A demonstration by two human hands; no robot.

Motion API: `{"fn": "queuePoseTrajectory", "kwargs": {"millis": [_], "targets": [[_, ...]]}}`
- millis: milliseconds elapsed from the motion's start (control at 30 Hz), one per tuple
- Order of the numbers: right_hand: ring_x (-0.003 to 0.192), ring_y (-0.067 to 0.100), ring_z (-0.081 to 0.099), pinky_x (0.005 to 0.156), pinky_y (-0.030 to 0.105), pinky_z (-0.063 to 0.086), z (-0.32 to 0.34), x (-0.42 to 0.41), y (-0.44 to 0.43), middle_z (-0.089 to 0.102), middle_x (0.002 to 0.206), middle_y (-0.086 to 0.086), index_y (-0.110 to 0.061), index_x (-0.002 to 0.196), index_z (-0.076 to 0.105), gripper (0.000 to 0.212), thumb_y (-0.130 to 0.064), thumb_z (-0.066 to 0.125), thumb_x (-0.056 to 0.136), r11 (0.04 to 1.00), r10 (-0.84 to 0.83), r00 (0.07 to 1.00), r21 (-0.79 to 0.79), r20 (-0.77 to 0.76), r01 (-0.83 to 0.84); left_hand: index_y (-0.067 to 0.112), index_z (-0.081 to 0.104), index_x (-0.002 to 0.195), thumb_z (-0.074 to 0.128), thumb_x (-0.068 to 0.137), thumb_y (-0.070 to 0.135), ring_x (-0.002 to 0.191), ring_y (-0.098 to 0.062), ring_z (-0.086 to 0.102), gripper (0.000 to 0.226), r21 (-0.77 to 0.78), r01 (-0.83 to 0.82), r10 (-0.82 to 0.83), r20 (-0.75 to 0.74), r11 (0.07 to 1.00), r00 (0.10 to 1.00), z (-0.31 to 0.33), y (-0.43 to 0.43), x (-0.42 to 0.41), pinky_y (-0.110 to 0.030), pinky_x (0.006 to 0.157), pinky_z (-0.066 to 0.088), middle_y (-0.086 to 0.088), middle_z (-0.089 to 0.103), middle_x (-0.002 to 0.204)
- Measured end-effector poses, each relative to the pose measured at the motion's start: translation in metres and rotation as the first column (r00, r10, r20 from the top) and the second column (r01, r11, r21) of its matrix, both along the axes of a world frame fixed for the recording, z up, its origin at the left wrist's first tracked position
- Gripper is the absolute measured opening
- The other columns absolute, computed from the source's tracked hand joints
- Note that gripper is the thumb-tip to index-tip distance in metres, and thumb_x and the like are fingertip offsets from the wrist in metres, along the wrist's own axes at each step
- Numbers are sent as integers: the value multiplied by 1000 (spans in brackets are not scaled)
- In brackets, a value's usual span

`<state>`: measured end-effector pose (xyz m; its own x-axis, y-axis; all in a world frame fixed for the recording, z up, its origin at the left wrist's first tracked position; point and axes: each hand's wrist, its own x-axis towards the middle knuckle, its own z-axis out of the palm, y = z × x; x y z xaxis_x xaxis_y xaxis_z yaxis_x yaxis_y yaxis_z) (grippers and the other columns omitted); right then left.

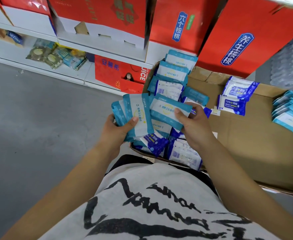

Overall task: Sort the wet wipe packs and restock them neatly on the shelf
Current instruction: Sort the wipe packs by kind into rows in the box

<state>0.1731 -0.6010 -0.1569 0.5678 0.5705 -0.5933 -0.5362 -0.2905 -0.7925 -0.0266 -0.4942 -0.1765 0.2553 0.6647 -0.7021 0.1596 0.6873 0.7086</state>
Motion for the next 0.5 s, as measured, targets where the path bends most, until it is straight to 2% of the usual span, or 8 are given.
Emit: {"fn": "queuePoseTrajectory", "kwargs": {"millis": [100,233,333,433,500], "targets": [[104,19,72,80,37,61,5,5,-2,69,119,4,-23,131,56,41,-11,68,94,999,24,1000,40,0,-24,16,55,128,87,70,30,98,-20,77,67,-3,0,0,-6,1000,1000,0,-3,2,-43,80,64,-5,74,119],[107,21,71,82,37,60,5,-5,0,71,120,6,-17,132,59,39,-5,64,95,988,134,991,82,2,-133,17,57,126,89,64,34,101,-21,76,73,-2,20,-20,0,1000,1000,3,-7,4,-50,88,62,-3,74,119],[106,19,71,90,46,59,-2,-25,3,72,116,3,-21,125,63,36,-11,71,92,979,201,968,0,148,-203,18,55,131,89,62,34,104,-20,75,79,11,24,-25,38,1000,999,4,-11,5,-50,89,62,0,74,121],[102,8,70,92,37,58,-4,-35,2,74,109,-5,-20,117,66,31,-14,76,88,948,315,903,-51,291,-315,20,55,130,87,65,35,104,-19,75,74,39,47,-49,55,998,997,7,-15,4,-49,90,62,2,74,120],[101,8,69,91,31,58,0,-36,1,74,106,-6,-21,111,68,28,-15,79,86,921,385,860,-76,334,-382,20,55,129,83,70,36,104,-19,75,68,33,47,-50,83,998,995,9,-18,3,-50,90,62,2,74,121]]}}
